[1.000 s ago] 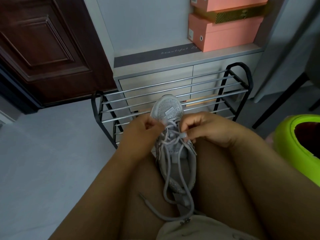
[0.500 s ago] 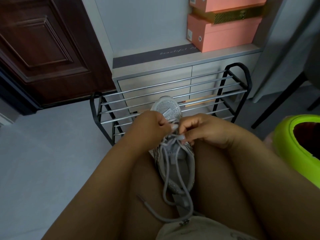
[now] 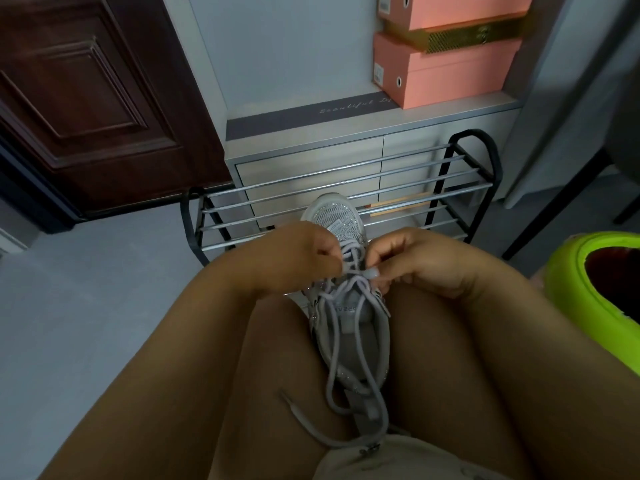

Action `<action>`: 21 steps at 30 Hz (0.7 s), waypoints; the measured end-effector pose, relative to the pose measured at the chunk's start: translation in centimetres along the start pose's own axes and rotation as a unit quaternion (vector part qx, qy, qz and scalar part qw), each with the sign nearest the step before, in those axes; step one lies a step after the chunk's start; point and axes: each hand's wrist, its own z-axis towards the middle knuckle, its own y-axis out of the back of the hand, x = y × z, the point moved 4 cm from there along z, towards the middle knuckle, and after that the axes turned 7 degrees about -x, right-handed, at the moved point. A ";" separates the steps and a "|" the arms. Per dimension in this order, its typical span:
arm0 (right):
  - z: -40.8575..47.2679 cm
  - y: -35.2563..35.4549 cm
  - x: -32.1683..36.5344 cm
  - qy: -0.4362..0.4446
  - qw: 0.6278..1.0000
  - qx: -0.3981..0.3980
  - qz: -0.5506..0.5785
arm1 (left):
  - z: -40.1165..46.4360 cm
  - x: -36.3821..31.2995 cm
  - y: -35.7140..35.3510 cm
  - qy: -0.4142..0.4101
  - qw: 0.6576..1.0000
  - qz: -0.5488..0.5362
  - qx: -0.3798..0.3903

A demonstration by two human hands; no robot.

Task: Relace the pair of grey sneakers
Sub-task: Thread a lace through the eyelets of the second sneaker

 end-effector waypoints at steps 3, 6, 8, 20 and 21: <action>0.0 0.2 -0.2 -0.027 0.998 -0.012 0.055 | -0.8 1.4 -0.8 0.030 0.923 -0.382 -0.015; 0.1 0.1 -0.2 -0.036 0.998 -0.014 0.055 | -1.4 2.1 -2.0 0.062 0.781 -0.621 -0.022; 0.1 0.0 -0.2 -0.033 0.998 -0.017 0.044 | -1.4 2.2 -2.3 0.077 0.781 -0.619 -0.041; 0.4 0.4 -0.4 -0.034 0.992 -0.073 0.098 | -1.8 2.6 -2.1 0.113 0.891 -0.419 -0.132; 0.5 0.5 -0.4 -0.035 0.990 -0.087 0.106 | -1.9 2.7 -2.2 0.117 0.870 -0.455 -0.148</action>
